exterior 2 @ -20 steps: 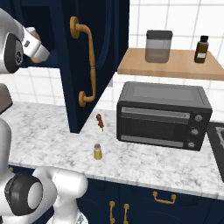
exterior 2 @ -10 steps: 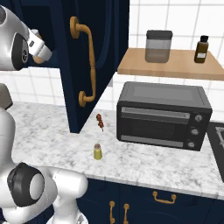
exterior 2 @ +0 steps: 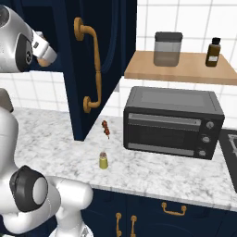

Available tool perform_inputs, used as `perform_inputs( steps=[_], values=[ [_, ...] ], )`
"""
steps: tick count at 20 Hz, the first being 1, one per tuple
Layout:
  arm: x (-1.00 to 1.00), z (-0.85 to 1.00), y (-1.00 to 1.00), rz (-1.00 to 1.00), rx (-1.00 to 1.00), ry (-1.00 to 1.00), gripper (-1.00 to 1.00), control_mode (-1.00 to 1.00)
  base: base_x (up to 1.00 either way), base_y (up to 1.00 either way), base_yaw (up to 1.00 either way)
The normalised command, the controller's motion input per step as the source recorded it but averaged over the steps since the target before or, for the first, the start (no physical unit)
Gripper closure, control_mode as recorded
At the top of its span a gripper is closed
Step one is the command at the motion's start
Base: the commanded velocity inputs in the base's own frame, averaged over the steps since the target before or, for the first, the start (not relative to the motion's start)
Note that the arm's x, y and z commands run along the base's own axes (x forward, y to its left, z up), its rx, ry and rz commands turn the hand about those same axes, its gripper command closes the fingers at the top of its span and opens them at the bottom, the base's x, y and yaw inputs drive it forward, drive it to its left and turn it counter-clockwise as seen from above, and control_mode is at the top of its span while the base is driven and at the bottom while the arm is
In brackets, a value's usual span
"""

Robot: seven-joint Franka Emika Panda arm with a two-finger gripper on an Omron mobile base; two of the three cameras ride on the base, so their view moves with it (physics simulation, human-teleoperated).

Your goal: Put the shaker and condiment bottle from the counter next to their counterparts in the cabinet.

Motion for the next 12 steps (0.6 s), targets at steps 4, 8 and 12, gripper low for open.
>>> perform_inputs(
  steps=[4, 8, 12],
  values=[
    [0.10, -0.09, 0.04, 0.00, -0.05, 0.00, 1.00, -1.00, 0.00, 0.00, 0.00],
    [0.05, -0.06, 0.00, 0.00, -0.02, 0.00, 1.00, -1.00, 0.00, 0.00, 0.00],
    [0.06, -0.10, 0.00, 0.00, -0.02, 0.00, 1.00, -1.00, 0.00, 0.00, 0.00]
  ],
)
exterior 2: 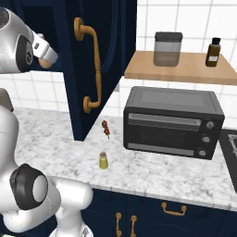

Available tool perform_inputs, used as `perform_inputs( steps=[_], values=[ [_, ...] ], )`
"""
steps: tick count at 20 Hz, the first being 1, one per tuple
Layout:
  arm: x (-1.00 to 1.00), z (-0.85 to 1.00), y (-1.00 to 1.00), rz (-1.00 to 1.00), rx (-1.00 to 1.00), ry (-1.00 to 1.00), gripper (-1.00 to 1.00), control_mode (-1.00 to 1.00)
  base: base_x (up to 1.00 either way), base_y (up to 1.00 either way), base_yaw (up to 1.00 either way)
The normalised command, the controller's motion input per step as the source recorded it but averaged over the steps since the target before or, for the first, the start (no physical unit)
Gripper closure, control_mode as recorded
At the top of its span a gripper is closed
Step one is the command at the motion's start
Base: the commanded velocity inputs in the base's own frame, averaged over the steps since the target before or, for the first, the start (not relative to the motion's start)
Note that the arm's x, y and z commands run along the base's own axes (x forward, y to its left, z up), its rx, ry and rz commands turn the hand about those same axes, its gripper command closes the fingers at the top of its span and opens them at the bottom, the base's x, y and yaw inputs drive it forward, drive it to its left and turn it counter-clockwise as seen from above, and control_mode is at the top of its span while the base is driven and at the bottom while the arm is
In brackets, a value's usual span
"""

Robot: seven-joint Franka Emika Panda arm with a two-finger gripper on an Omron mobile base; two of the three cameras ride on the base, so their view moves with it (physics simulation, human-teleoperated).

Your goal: Put the shaker and condiment bottle from the counter next to their counterparts in the cabinet.

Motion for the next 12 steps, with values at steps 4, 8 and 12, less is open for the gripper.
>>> perform_inputs(
  steps=[4, 8, 12],
  values=[
    [0.18, -0.17, 0.00, 0.00, -0.04, 0.00, 1.00, -1.00, 0.00, 0.00, 0.00],
    [0.23, -0.15, 0.00, 0.00, -0.03, 0.00, 1.00, -1.00, 0.00, 0.00, 0.00],
    [0.31, -0.13, 0.00, 0.00, -0.01, 0.00, 1.00, -1.00, 0.00, 0.00, 0.00]
  ],
)
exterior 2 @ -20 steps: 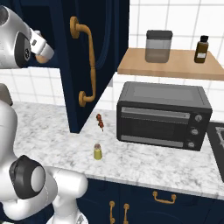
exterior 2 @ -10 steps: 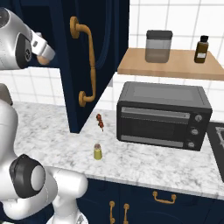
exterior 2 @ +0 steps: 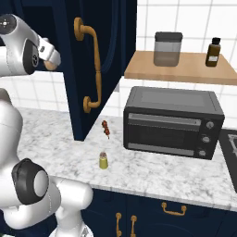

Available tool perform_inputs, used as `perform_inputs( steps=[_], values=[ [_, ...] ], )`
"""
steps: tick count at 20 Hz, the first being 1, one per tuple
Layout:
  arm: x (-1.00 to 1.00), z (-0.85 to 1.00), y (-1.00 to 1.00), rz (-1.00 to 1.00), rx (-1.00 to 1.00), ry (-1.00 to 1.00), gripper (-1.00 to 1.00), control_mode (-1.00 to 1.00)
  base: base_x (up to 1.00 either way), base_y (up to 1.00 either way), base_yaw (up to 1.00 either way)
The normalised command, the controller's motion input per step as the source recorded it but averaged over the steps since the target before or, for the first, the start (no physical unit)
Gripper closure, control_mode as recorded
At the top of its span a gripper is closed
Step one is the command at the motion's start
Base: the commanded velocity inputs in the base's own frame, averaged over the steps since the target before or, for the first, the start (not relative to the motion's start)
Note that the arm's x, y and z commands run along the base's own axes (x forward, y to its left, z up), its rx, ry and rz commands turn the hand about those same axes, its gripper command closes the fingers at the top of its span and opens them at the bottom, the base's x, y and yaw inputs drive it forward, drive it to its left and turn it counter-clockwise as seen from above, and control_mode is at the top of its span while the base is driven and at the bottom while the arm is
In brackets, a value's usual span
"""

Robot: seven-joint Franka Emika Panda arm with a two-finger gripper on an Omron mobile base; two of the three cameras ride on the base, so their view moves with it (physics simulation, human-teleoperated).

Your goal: Put the shaker and condiment bottle from the counter next to their counterparts in the cabinet.

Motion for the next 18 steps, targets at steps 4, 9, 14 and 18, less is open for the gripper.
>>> perform_inputs(
  steps=[4, 9, 14, 18],
  values=[
    [0.33, -0.13, 0.01, 0.00, -0.02, 0.00, 1.00, -1.00, 0.00, 0.00, 0.00],
    [0.31, -0.18, 0.06, 0.00, -0.01, 0.00, 1.00, -1.00, 0.00, 0.00, 0.00],
    [0.34, -0.12, 0.10, 0.00, 0.00, 0.00, 1.00, -1.00, 0.00, 0.00, 0.00],
    [0.41, -0.06, 0.12, 0.00, 0.00, 0.00, 1.00, -1.00, 0.00, 0.00, 0.00]
  ],
)
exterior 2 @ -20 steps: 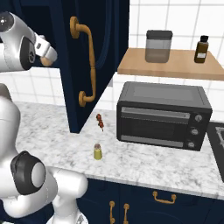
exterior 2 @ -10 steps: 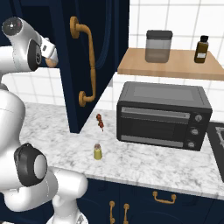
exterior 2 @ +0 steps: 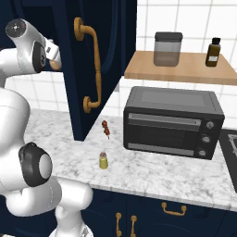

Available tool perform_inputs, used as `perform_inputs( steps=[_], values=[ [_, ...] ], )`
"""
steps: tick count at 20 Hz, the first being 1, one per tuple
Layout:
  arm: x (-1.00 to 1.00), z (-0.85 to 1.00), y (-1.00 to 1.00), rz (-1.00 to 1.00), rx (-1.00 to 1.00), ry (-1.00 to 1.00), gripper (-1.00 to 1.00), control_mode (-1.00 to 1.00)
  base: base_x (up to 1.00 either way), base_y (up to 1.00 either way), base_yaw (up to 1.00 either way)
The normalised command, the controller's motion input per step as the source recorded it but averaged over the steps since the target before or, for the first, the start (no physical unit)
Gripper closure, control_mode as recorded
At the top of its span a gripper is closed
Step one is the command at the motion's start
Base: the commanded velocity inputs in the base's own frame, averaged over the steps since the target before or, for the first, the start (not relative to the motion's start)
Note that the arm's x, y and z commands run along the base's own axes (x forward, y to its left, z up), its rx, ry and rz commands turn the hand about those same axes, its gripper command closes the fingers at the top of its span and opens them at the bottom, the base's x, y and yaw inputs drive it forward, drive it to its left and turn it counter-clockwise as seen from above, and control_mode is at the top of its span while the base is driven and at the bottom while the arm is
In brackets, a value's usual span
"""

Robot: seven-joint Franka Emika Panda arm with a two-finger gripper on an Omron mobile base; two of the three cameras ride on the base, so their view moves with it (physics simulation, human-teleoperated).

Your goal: Put the shaker and condiment bottle from the counter next to their counterparts in the cabinet.

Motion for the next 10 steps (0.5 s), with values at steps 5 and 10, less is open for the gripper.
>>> perform_inputs(
  steps=[5, 10],
  values=[
    [0.44, -0.10, 0.12, 0.00, 0.00, 0.00, 1.00, -1.00, 0.00, 0.00, 0.00],
    [0.34, -0.18, 0.02, 0.02, 0.00, 0.00, 1.00, -1.00, 0.00, 0.00, 0.00]
  ],
)
